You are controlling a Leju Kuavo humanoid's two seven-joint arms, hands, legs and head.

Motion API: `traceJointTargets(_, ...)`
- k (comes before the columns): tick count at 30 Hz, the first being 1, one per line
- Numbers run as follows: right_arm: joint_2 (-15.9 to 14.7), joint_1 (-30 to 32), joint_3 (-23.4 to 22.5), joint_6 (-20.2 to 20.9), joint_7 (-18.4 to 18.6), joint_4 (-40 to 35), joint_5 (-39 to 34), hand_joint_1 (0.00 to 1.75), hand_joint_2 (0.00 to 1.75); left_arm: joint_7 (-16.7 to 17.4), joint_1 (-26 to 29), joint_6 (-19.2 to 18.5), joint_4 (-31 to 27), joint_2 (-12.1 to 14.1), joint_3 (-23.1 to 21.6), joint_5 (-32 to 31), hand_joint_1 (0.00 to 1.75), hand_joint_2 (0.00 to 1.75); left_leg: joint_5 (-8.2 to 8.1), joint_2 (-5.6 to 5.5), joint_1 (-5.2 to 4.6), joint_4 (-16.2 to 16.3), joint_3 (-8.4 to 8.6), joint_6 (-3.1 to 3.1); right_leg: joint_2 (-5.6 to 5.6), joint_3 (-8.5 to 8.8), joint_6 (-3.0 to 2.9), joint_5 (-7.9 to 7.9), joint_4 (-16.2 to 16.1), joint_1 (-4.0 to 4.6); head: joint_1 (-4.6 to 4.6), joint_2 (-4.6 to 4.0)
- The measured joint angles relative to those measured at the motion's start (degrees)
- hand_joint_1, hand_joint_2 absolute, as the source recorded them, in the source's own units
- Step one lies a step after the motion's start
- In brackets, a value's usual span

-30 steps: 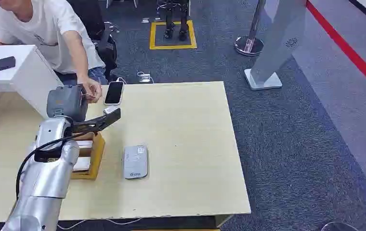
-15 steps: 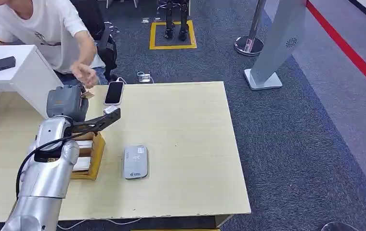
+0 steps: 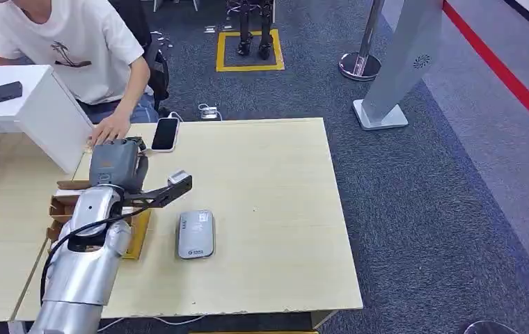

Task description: Pass the card to the sensor for recognition and then transmit it.

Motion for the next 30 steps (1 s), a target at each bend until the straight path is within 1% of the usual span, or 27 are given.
traceJointTargets(3,0.0,0.0,0.0,0.0,0.0,0.0,-0.2,0.0,0.0,-1.6,1.5,1.0,-0.4,-0.6,-1.6,0.0,1.75,1.75,0.0,0.0,0.0,0.0,0.01,0.0,0.0,0.0,0.0,-0.01,0.0,0.0,-0.02,0.0)
traceJointTargets(5,0.0,0.0,0.0,0.0,0.0,0.0,-0.2,0.0,0.0,-1.8,3.4,2.2,-0.7,-1.2,-3.3,0.0,1.75,1.75,0.0,-0.02,0.0,0.0,0.0,0.0,-0.02,0.0,0.0,-0.01,0.0,0.0,-0.02,0.0)
traceJointTargets(10,0.0,0.1,0.0,0.0,0.0,0.0,-0.5,0.0,0.0,-2.5,7.9,3.9,-1.0,-2.5,-7.7,0.0,1.75,1.75,-0.01,-0.01,-0.01,0.0,-0.01,0.01,-0.01,0.0,0.0,-0.01,0.0,0.0,-0.02,0.0)
traceJointTargets(16,0.0,0.1,0.0,0.0,0.1,0.0,-1.1,0.0,0.0,-3.3,12.7,4.8,-1.6,-3.1,-10.9,0.0,1.75,1.75,-0.02,-0.01,0.0,0.0,-0.01,0.01,-0.02,0.0,0.0,-0.02,0.0,0.0,-0.02,0.0)
traceJointTargets(22,0.0,0.3,0.0,-0.1,0.1,0.0,-1.3,0.0,0.0,-2.2,15.9,4.6,-1.9,-3.1,-12.7,0.0,1.75,1.75,-0.02,-0.01,0.0,0.0,-0.02,0.01,-0.02,0.0,0.0,-0.02,0.0,0.0,-0.02,0.0)
traceJointTargets(30,0.0,0.3,0.0,-0.1,0.1,0.0,-1.5,0.0,0.0,-1.5,17.5,4.3,-2.1,-3.1,-13.2,0.0,1.75,1.75,-0.02,-0.02,0.0,0.0,-0.02,0.01,-0.03,0.0,0.0,-0.02,0.0,0.0,0.0,0.0)
